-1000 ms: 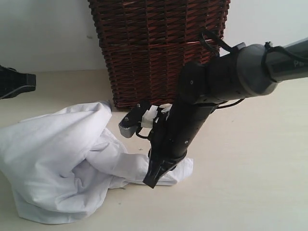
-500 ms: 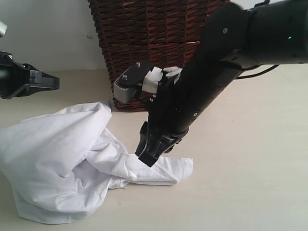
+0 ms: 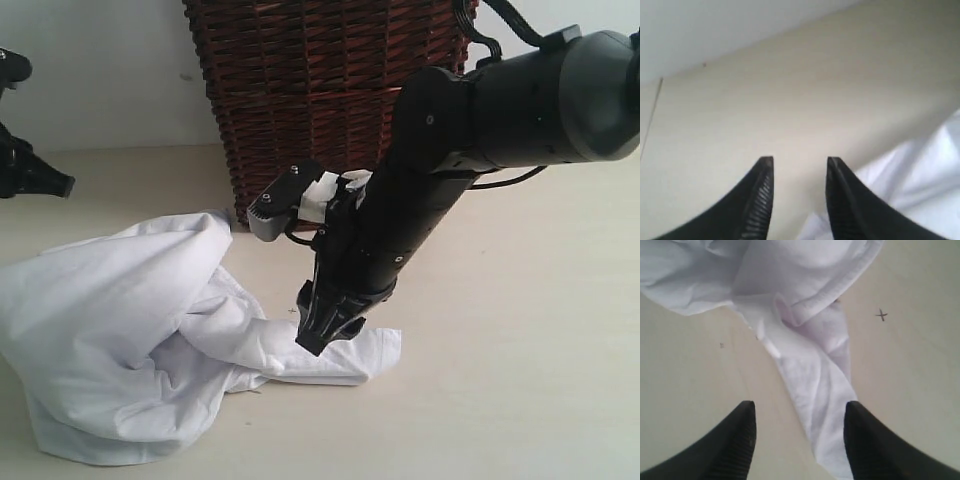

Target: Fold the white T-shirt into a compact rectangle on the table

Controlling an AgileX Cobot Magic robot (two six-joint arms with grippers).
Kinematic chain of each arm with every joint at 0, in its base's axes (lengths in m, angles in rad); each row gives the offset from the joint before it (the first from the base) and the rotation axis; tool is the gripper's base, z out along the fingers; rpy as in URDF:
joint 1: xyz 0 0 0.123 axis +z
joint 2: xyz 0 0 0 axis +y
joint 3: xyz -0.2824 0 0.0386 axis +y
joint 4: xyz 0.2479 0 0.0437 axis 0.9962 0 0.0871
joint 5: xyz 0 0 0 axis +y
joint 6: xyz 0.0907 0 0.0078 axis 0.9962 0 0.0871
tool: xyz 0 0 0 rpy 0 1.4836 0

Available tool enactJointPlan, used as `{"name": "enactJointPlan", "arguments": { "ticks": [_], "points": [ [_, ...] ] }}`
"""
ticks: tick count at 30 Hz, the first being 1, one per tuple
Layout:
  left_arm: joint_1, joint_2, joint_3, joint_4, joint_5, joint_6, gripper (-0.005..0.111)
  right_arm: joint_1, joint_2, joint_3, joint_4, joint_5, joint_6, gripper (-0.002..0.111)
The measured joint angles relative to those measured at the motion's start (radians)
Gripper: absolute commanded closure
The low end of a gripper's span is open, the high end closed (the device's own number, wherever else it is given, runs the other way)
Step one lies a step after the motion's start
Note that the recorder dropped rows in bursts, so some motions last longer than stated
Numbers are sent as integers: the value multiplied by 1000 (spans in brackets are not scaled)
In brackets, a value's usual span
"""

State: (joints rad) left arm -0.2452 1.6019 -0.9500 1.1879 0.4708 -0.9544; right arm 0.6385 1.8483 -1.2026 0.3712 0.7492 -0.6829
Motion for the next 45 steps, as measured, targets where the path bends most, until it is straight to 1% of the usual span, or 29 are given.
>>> {"name": "enactJointPlan", "arguments": {
  "ticks": [2, 4, 5, 7, 8, 10, 12, 16, 18, 20, 22, 25, 30, 31, 33, 36, 37, 41, 42, 43, 44, 45],
  "points": [
    [4, 43, -96, -396, 113, 364, 71, 0, 0, 0, 0, -4, 2, 55],
    [15, 75, -163, -778, 207, 678, 71, 0, 0, 0, 0, 2, 4, 55],
    [15, 89, -188, -944, 258, 834, 71, 0, 0, 0, 0, 12, 4, 55],
    [15, 105, -214, -1188, 345, 1059, 70, 0, 0, 0, 0, 34, -4, 55],
    [12, 110, -219, -1282, 380, 1154, 70, 0, 3, 0, 0, 43, -10, 55],
    [6, 112, -223, -1392, 430, 1274, 70, 0, 13, 0, 5, 52, -25, 55],
    [2, 112, -223, -1429, 451, 1322, 70, 0, 39, 0, 40, 57, -69, 55],
    [-13, 112, -221, -1450, 465, 1369, 70, 0, 108, 0, 147, 31, -208, 55],
    [-17, 112, -213, -1455, 465, 1392, 70, 0, 129, 0, 146, -41, -238, 55],
    [-20, 112, -200, -1465, 465, 1411, 70, 0, 141, 0, 107, -121, -240, 55],
    [-20, 112, -191, -1469, 458, 1423, 70, 0, 143, 0, 69, -156, -235, 55],
    [-20, 112, -184, -1477, 435, 1464, 70, 2, 143, 0, 53, -168, -259, 55],
    [-20, 119, -182, -1524, 425, 1565, 70, 15, 146, 0, 92, -146, -402, 56],
    [-20, 123, -182, -1541, 425, 1583, 70, 17, 148, 0, 103, -145, -415, 59],
    [-20, 132, -182, -1563, 425, 1608, 70, 24, 162, 0, 114, -143, -432, 73],
    [-20, 143, -182, -1577, 427, 1623, 70, 28, 176, 0, 115, -139, -441, 104],
    [-20, 147, -182, -1580, 429, 1623, 70, 28, 175, 0, 113, -137, -441, 108],
    [-20, 149, -181, -1580, 436, 1627, 70, 30, 110, 0, 89, -91, -416, 108],
    [-20, 149, -181, -1580, 436, 1627, 65, 30, 86, 0, 75, -91, -393, 108],
    [-20, 149, -181, -1580, 438, 1642, 63, 23, 30, 0, 9, -96, -301, 108],
    [-20, 147, -179, -1580, 439, 1651, 56, 15, 6, 0, -30, -101, -255, 108],
    [-20, 130, -179, -1580, 452, 1668, 53, -9, -53, 0, -101, -124, -135, 108]
  ]
}}
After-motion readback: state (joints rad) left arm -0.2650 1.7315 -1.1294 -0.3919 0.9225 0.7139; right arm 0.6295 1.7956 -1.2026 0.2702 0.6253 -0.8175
